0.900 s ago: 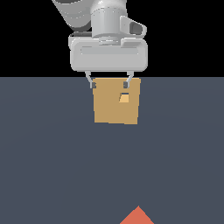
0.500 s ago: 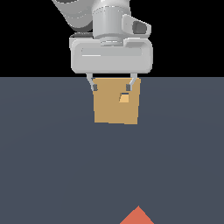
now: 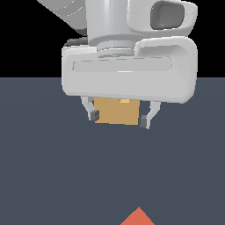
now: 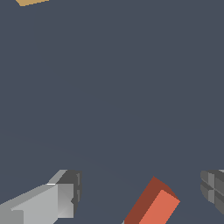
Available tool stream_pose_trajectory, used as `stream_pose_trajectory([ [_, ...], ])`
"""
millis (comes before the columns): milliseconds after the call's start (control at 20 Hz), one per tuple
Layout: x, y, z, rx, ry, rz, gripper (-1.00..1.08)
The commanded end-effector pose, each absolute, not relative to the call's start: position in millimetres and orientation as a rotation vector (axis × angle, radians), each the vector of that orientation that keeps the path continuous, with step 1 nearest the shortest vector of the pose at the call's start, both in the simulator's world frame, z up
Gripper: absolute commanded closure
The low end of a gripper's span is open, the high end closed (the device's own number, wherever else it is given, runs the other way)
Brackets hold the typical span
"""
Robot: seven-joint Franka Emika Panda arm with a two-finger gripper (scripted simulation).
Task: Insert the peg into the horizontal hole in a box.
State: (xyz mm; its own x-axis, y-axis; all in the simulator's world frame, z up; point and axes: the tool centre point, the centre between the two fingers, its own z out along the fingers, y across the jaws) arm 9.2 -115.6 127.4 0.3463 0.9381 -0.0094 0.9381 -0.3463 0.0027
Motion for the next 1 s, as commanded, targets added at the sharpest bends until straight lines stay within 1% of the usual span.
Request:
stream_pose_trajectory([
  [0,3,-156,115,2.673,1.637,-0.009,-0.92],
  [250,-24,-229,92,2.844,1.322,-0.005,-0.92],
  [450,-49,-271,76,2.935,1.113,-0.003,-0.92],
  [700,-68,-293,67,2.982,0.987,-0.001,-0.92],
  [950,-69,-293,65,2.981,0.99,-0.003,-0.92],
])
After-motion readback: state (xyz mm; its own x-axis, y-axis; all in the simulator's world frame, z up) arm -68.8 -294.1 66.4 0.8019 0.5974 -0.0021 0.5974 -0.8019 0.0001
